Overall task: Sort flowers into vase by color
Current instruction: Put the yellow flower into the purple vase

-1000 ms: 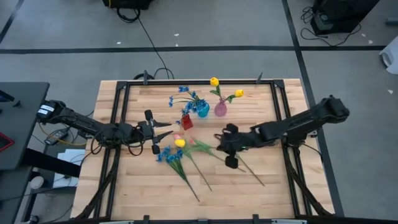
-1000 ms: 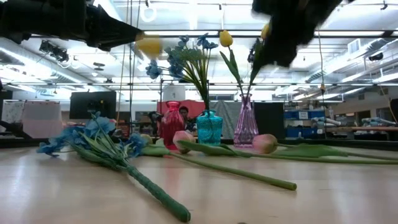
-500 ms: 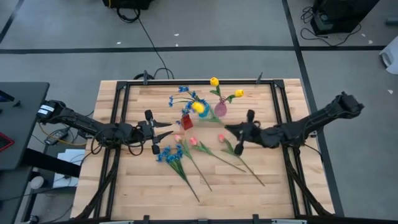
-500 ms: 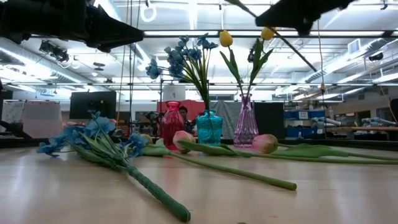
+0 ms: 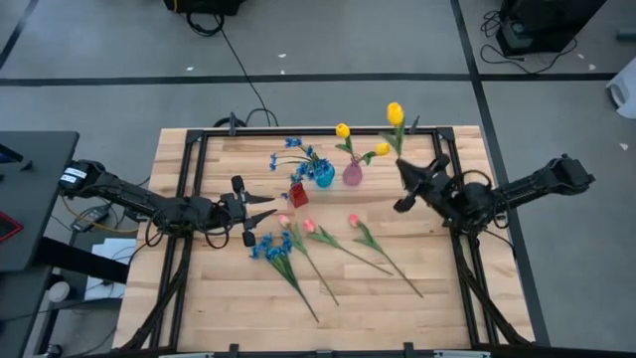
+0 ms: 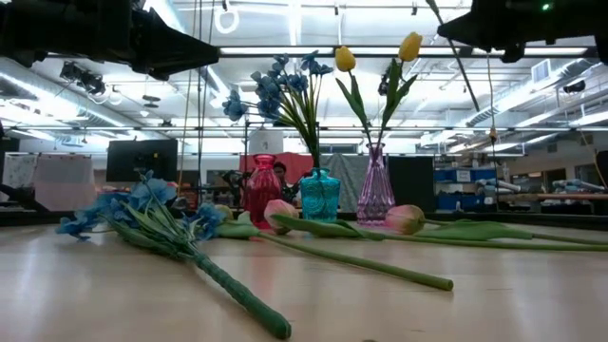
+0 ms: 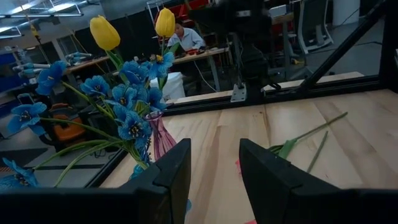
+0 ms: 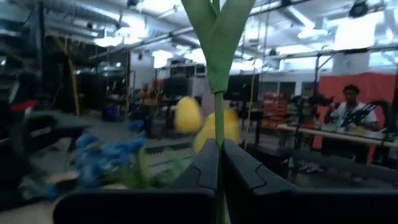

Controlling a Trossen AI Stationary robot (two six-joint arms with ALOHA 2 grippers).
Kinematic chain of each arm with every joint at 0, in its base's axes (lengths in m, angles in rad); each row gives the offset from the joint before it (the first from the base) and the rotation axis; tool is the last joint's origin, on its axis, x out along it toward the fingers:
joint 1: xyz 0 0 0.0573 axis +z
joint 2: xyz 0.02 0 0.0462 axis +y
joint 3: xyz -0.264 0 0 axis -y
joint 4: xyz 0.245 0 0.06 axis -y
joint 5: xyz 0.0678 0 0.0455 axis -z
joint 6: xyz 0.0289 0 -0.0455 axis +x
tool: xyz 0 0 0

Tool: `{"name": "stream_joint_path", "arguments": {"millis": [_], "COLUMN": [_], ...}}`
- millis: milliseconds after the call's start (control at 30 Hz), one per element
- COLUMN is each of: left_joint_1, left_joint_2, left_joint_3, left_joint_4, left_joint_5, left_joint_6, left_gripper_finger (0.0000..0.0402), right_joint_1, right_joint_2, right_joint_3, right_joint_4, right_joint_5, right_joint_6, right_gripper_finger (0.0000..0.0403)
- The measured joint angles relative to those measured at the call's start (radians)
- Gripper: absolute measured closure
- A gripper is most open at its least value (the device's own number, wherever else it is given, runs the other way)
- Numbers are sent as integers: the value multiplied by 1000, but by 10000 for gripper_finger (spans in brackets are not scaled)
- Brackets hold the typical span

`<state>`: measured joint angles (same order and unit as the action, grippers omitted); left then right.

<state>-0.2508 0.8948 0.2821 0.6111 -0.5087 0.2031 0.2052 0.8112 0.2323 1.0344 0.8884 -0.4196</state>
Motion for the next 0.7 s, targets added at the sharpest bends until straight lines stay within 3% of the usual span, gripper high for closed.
{"name": "stream_joint_path", "arguments": {"millis": [233, 433, 700], "left_joint_1": [0, 0, 0], "left_joint_2": [0, 0, 0], "left_joint_3": [0, 0, 0], "left_joint_4": [7, 2, -3], "left_joint_5": [0, 0, 0], "left_joint_6": [0, 1, 4], "left_gripper_finger": [259, 259, 259], "right_joint_1": [-239, -507, -839], "right_joint_2": [-25, -24, 2], "right_joint_3": [-6, -6, -6], "right_joint_4": [-49, -208, -202], "right_joint_5": [-124, -377, -772], "right_joint_6": [73, 281, 539], "right_gripper_finger": [385, 389, 390]}}
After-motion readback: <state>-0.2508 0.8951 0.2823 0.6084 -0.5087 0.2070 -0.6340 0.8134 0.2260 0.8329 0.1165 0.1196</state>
